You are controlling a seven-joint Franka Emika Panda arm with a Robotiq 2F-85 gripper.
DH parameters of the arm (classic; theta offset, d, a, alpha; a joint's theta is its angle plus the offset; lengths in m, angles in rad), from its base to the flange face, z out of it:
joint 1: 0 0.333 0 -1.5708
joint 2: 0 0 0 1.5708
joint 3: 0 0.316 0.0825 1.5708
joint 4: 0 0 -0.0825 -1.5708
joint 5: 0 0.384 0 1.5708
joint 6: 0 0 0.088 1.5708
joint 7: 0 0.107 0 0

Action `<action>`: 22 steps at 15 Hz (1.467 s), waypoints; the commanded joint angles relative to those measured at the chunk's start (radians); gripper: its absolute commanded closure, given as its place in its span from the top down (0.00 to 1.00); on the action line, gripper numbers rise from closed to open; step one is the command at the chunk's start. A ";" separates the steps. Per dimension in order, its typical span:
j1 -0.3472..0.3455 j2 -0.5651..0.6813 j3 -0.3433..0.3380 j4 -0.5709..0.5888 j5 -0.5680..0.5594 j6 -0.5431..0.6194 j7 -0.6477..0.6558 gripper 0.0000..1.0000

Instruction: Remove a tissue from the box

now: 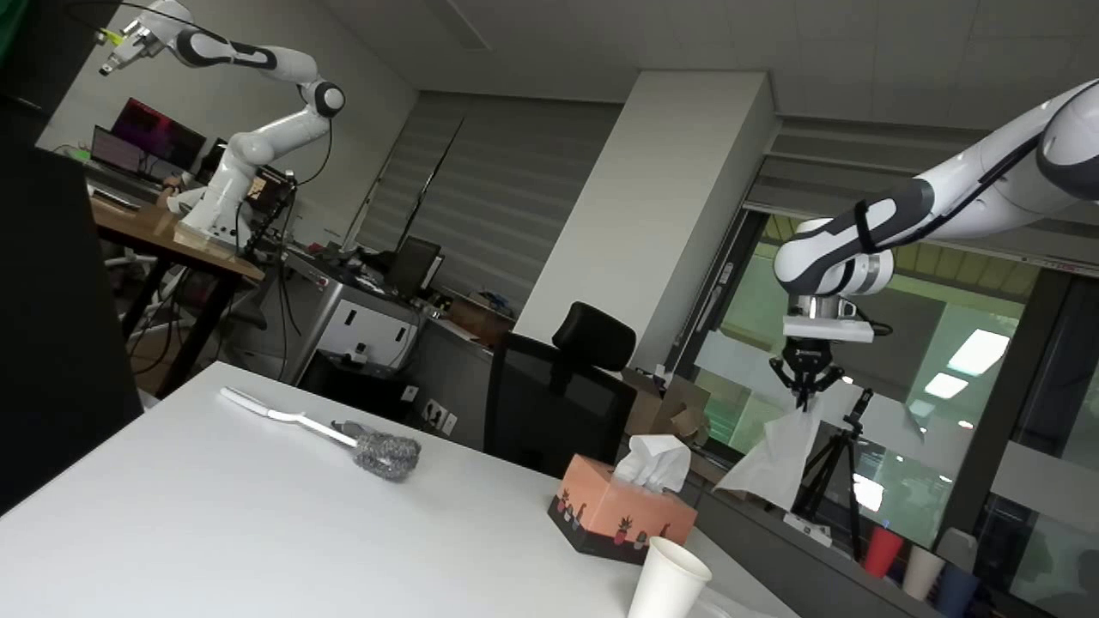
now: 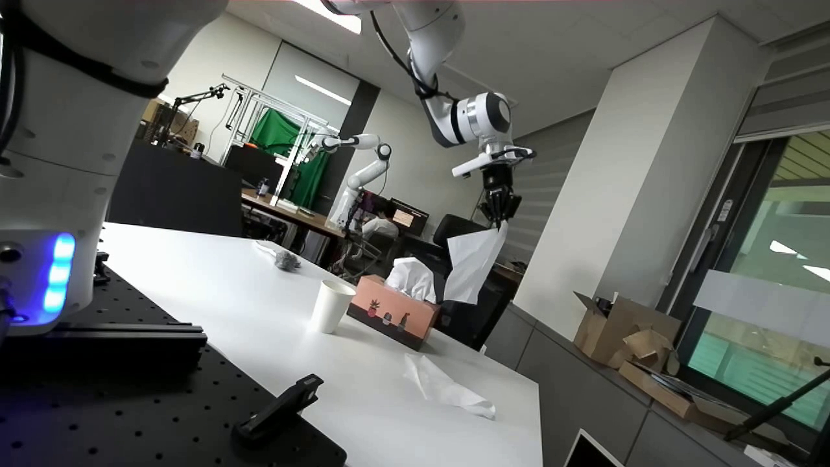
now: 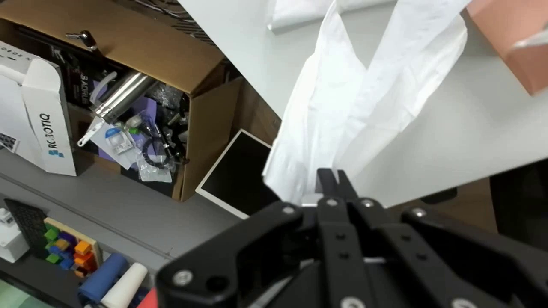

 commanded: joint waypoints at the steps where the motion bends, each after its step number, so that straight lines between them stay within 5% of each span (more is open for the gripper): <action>1: -0.081 0.058 0.039 0.012 0.049 -0.067 -0.198 0.00; 6: -0.134 0.180 0.063 0.101 0.076 -0.298 -0.394 0.00; 12: -0.097 0.339 0.046 0.269 -0.026 -0.613 -0.454 0.00; 22: -0.031 0.521 0.021 0.434 -0.163 -0.499 -0.368 0.00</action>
